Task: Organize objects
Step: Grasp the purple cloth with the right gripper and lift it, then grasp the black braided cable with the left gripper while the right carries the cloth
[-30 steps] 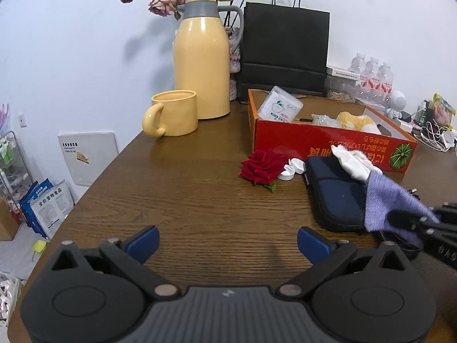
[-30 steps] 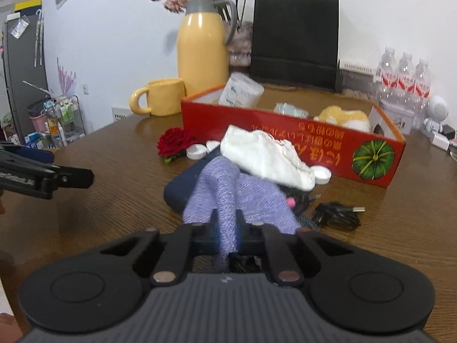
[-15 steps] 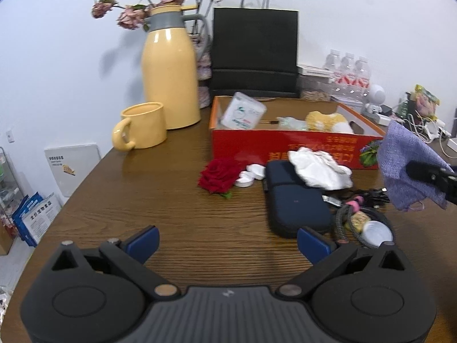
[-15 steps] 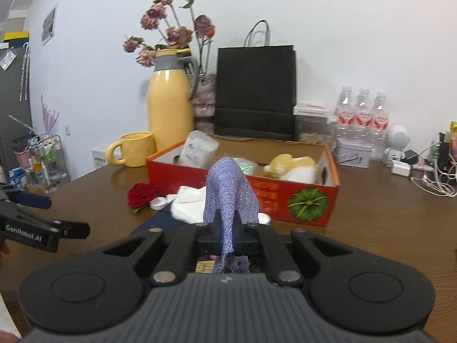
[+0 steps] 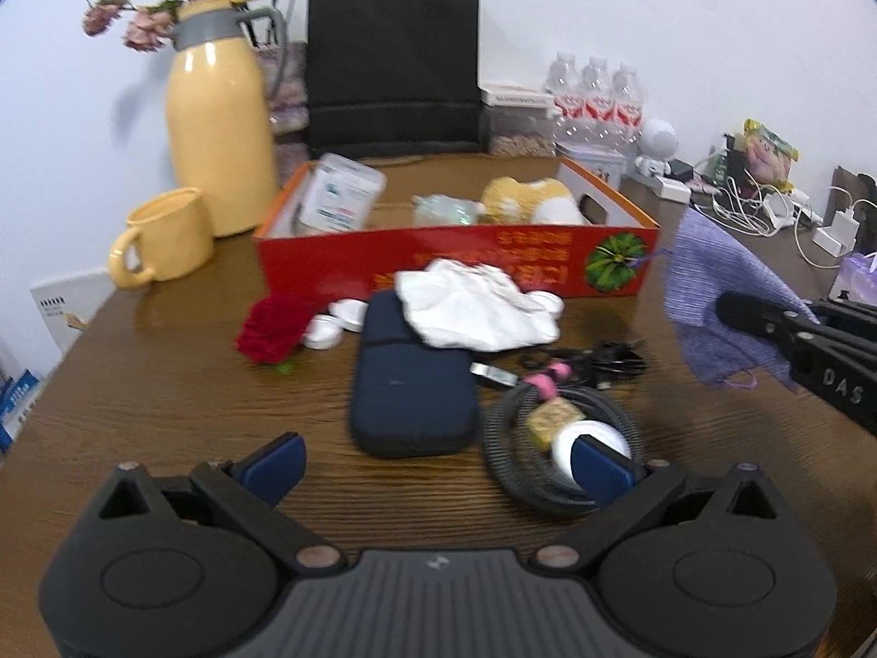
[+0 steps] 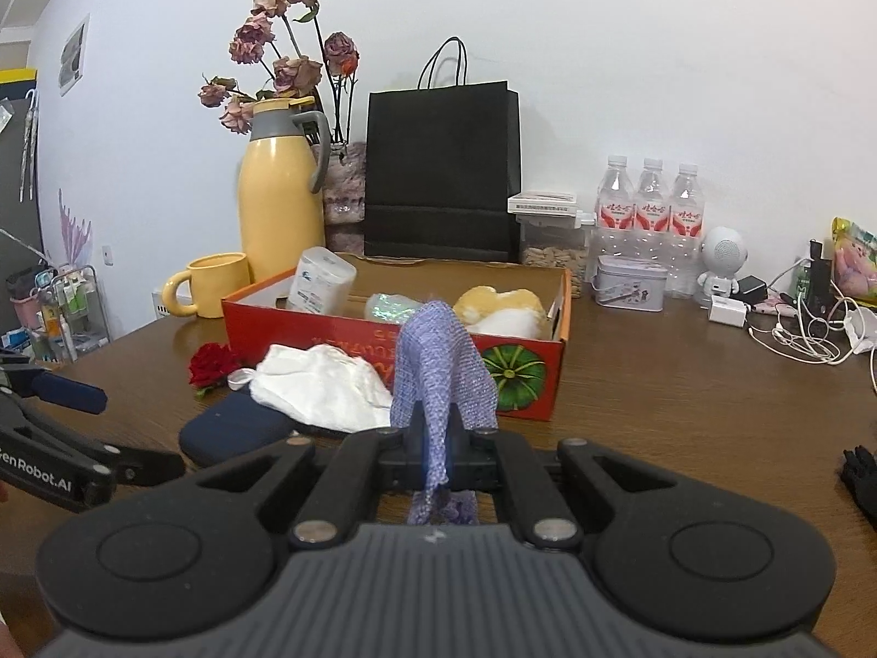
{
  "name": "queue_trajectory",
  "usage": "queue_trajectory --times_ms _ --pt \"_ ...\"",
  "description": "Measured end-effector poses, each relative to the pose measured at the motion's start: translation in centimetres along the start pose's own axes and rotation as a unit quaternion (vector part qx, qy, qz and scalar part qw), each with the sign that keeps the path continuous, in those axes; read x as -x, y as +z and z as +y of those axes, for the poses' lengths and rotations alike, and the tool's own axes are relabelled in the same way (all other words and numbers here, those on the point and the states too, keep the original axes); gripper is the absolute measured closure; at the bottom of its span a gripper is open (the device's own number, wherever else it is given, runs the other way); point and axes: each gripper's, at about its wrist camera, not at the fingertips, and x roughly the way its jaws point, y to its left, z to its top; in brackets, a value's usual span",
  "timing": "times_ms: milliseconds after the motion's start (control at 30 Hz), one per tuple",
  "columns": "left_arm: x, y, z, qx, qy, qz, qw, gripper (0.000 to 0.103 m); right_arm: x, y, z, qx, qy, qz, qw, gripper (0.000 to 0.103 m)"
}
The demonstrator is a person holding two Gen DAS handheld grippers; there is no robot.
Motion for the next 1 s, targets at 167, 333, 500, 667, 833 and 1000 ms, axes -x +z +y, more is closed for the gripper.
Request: queue_trajectory --times_ms 167,333,500,667,833,1000 --pt "-1.9 0.8 -2.5 0.009 -0.009 0.038 0.9992 0.000 -0.6 0.0 -1.8 0.008 0.001 0.001 1.000 0.098" --pt "-3.7 1.6 -4.4 0.024 0.000 0.067 0.9975 0.000 -1.1 -0.2 -3.2 0.011 0.009 0.002 1.000 0.098" --pt "-5.7 2.2 -5.1 0.056 0.012 0.100 0.9934 0.000 -1.5 -0.5 -4.2 0.000 0.018 -0.005 1.000 0.098" --pt "-7.4 2.2 -5.3 0.089 0.022 0.128 0.9876 0.000 -2.0 -1.0 -4.7 -0.008 0.023 -0.003 1.000 0.098" --pt "-8.0 2.1 -6.3 0.080 0.052 0.123 0.9878 0.000 -2.0 -1.4 -4.6 -0.002 0.028 -0.001 1.000 0.098" --pt "-7.4 1.7 -7.4 0.062 0.063 0.105 0.9906 0.014 -1.9 -1.7 -4.4 0.003 0.027 -0.005 1.000 0.098"
